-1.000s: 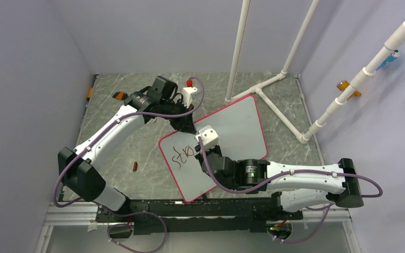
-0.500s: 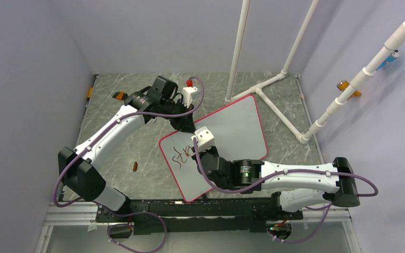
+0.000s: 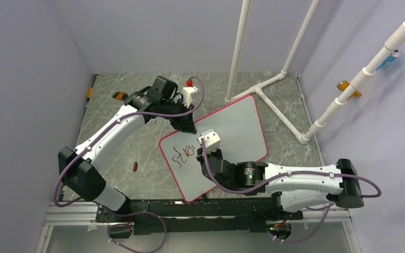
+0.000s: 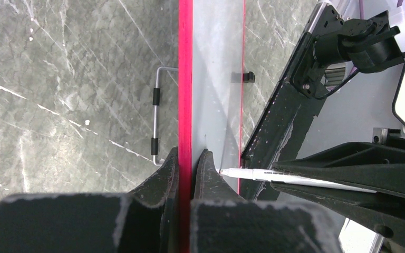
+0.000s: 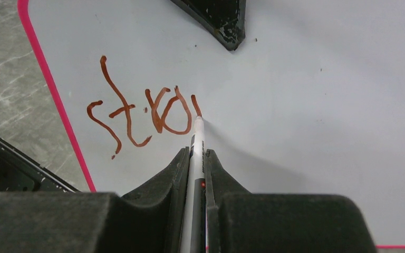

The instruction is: Write a sentence on the whiteboard

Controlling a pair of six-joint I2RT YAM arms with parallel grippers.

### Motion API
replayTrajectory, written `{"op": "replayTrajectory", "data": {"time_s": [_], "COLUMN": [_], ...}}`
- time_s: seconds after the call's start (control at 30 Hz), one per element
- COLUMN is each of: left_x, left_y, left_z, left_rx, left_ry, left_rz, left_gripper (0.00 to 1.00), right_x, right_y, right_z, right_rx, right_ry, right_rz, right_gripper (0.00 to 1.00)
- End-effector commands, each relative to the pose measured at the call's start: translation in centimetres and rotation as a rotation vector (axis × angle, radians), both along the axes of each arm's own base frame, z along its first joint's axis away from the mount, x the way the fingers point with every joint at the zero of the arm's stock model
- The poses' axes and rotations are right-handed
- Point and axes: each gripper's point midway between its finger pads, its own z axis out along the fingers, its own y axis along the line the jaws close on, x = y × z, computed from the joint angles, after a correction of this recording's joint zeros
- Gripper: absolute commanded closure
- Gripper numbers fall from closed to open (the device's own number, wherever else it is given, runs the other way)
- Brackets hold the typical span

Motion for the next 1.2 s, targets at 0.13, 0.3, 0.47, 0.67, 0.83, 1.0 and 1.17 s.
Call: {"op": "replayTrajectory", "data": {"time_s": [0.13,0.3,0.47,0.67,0.83,1.0,1.17], "left_x": [5.6,5.5,5.6,5.5,5.4,5.4,5.4], "left_y": [3.3,3.2,3.3,3.3,3.3,3.3,3.4], "left_z": [-1.5,-1.4,-1.5,-1.5,-1.4,-1.3,-1.1], "left_rx": [0.206,0.205,0.214,0.217,0.214,0.212,0.210], "left_ry": [-0.260,-0.257,-0.257,-0.250,-0.252,-0.256,-0.261], "left_rz": [0.135,0.128,0.128,0.119,0.116,0.116,0.119], "left_gripper": [1.00,1.00,1.00,1.00,1.00,1.00,1.00], "right_x": [-0.4,0.0,0.6,1.2,2.0,2.8,2.8], "right_y": [-0.8,-0.3,0.1,0.8,0.7,0.1,-0.2], "right_z": [-1.8,-0.3,1.2,2.6,3.3,3.6,3.0], "right_rx": [-0.033,-0.018,-0.008,-0.005,-0.011,-0.012,-0.022], "right_ry": [0.048,0.019,-0.013,-0.049,-0.071,-0.075,-0.057], "right_rz": [0.003,0.000,-0.022,-0.033,-0.061,-0.088,-0.089], "right_gripper": [1.00,1.00,1.00,1.00,1.00,1.00,1.00]}}
